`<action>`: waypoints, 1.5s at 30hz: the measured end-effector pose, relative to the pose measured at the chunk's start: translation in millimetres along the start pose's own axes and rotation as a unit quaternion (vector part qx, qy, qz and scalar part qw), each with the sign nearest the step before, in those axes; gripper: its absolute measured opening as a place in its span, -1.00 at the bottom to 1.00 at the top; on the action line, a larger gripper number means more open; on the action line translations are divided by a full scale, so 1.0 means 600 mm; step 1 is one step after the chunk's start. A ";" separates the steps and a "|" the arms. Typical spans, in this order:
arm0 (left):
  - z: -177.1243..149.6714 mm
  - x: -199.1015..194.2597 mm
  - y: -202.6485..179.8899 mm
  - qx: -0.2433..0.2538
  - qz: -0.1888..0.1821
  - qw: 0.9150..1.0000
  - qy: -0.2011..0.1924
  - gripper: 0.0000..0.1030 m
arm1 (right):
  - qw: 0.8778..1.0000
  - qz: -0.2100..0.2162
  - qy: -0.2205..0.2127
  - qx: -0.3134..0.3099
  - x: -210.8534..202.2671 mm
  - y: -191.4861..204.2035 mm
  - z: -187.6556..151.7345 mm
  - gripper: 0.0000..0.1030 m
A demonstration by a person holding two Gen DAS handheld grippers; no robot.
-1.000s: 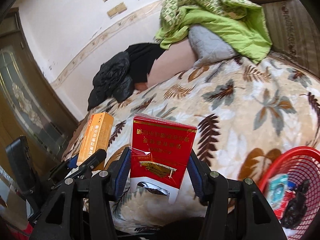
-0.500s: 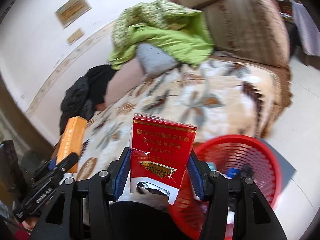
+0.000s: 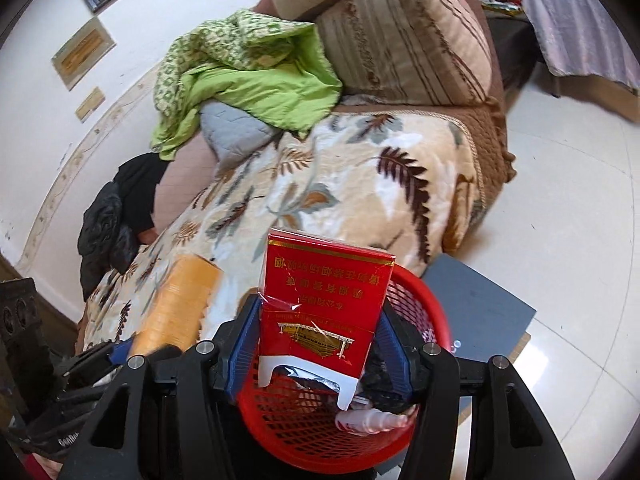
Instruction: Collect trash
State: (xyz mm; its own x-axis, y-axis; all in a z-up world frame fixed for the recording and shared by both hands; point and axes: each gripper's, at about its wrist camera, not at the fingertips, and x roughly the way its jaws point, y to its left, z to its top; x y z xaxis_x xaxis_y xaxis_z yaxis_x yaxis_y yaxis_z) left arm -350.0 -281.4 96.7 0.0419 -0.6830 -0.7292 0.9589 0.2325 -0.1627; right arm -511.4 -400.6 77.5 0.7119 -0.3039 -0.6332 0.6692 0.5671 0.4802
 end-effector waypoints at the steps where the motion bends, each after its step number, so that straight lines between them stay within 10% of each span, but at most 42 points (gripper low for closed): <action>1: 0.001 0.004 -0.003 0.000 0.001 1.000 0.000 0.27 | 1.000 -0.006 0.000 0.004 0.000 -0.005 0.001 0.28; 13: 0.001 -0.051 0.032 -0.023 0.024 0.998 -0.046 0.54 | 0.998 -0.059 -0.019 -0.021 -0.019 0.033 -0.001 0.47; 24: -0.063 -0.196 0.110 -0.030 0.160 0.977 -0.135 0.93 | 0.967 -0.219 -0.117 -0.052 -0.066 0.154 -0.056 1.00; 45: -0.119 -0.244 0.125 -0.048 0.293 0.945 -0.134 1.00 | 0.968 -0.203 -0.119 -0.088 -0.075 0.222 -0.116 1.00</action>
State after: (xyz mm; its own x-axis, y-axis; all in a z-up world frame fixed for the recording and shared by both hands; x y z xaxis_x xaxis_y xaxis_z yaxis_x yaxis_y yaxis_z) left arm -304.0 -114.7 143.8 0.6399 -0.5653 -0.5206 0.7197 0.6783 0.1480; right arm -468.8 -258.2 127.8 0.4410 -0.6845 -0.5804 0.8721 0.4796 0.0969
